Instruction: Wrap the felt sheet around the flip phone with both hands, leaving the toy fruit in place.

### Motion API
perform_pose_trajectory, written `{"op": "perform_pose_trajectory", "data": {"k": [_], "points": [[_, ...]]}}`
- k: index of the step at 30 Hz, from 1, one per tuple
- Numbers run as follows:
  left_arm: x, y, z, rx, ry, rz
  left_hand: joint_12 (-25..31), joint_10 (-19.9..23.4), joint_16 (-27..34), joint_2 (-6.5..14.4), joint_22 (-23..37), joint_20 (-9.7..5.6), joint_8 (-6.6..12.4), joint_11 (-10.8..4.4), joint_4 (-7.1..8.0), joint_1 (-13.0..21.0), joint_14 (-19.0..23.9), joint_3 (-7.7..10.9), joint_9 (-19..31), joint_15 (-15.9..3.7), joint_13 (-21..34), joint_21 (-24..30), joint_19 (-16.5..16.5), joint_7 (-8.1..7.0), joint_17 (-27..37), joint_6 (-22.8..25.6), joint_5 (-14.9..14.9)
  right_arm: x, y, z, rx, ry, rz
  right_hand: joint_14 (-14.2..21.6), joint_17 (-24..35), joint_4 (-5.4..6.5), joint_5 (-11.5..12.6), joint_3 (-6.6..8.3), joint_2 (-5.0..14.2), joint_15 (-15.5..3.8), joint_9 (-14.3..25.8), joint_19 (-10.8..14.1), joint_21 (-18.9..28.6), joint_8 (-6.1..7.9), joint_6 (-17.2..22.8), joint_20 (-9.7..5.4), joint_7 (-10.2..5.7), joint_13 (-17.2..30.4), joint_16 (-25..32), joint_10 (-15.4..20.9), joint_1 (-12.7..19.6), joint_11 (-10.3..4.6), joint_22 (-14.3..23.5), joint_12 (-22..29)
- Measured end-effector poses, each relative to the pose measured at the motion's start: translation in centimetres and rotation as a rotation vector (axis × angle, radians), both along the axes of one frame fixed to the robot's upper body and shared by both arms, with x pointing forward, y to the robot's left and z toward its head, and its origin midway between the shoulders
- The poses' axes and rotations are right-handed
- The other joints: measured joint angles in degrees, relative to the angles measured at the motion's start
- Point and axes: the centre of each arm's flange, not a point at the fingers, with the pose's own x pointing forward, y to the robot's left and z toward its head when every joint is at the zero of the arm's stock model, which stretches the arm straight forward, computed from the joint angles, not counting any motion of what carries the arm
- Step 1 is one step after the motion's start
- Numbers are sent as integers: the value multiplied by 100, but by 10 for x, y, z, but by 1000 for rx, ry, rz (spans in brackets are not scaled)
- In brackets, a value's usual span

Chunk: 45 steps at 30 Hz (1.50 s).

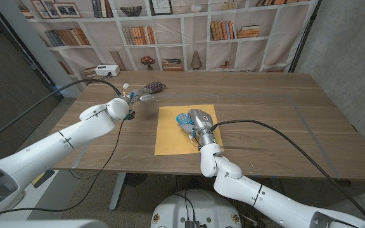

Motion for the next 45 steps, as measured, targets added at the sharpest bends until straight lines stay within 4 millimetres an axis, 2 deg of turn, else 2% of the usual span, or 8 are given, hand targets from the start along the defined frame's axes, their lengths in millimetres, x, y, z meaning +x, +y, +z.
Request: {"op": "perform_pose_trajectory", "data": {"k": [12, 17, 20, 23, 28, 32, 34, 45], "points": [[1, 3, 1, -8, -6, 0, -20, 30, 3, 0, 0, 33, -5, 30, 24, 0, 0, -24, 0, 0, 0, 0, -32, 0, 0, 0, 0, 5, 11, 1, -22, -2, 13, 26, 4, 0, -1, 0, 2, -26, -3, -2, 42, -30, 2, 2, 0, 1, -91, 31, -2, -29, -38, -84], [2, 5, 1, -13, -7, -1, -19, 30, 3, 0, 0, 32, -26, 30, 24, 0, 0, -24, 0, 0, 0, 0, -32, 0, 1, 0, 0, 12, 14, 2, -31, 3, 6, -16, -88, 0, -17, 0, 41, -75, 3, -97, 130, -207, 0, 97, -3, 1, -292, 32, -42, -29, -78, -214], [4, 6, 1, -15, -7, -1, -19, 30, 3, 0, 0, 32, -26, 30, 41, 0, 0, -41, 0, 0, 0, 0, -32, 0, 1, 0, 0, 14, 15, 3, -39, 10, 0, -45, -130, 0, -22, 0, 71, -167, 25, -160, 160, -282, -124, 159, -128, 1, -430, 69, -71, -31, -116, -316], [5, 7, 3, -18, -11, -2, -19, 30, 3, 0, 0, 32, -26, 30, 47, 0, 0, -48, 0, 0, 0, 0, -32, 0, 1, 0, 0, 17, 15, 3, -51, 24, -12, -133, -170, 0, -26, 0, 164, -255, 27, -305, 178, -361, -260, 199, -263, 2, -597, -56, -164, -157, -155, -419], [9, 6, 6, -20, -13, -11, -19, 30, 3, 0, 0, 9, -26, 30, 47, 0, 0, -47, 0, 0, 0, -29, -54, 0, 1, 0, 0, 22, 16, 3, -84, 62, -34, -344, -328, 25, -34, 25, 253, -465, 45, -847, 215, -462, -565, 63, -568, 58, -960, -317, -253, -417, -218, -682], [11, 6, 7, -22, -14, -16, -19, 30, 3, 0, 5, 0, -49, 30, 62, 0, 0, -65, 0, 0, 0, -40, -63, 0, 1, 0, 0, 25, 15, 4, -115, 99, -56, -540, -612, 64, -16, 64, 320, -661, 22, -1128, 214, -463, -801, 162, -805, 83, -1359, -528, -320, -629, -270, -938], [12, 6, 8, -23, -16, -22, -19, 30, 3, 0, 14, 0, -49, 30, 41, 0, 0, -89, 0, 0, 0, -40, -63, 21, 1, 21, 0, 24, 15, 6, -133, 111, -66, -601, -712, 87, 1, 87, 350, -723, 5, -1183, 213, -469, -831, 218, -924, 71, -1511, -600, -350, -701, -290, -1030], [15, 5, 10, -28, -19, -37, -64, 30, 3, -32, 13, 1, -49, 30, 64, -32, 0, -112, 0, 0, 0, -39, -62, 31, 1, 31, 0, 26, 5, 8, -179, 174, -121, -804, -947, 114, 24, 60, 471, -926, 3, -1345, 209, -495, -1026, 380, -1130, 22, -1891, -798, -471, -959, -313, -1239]]}}
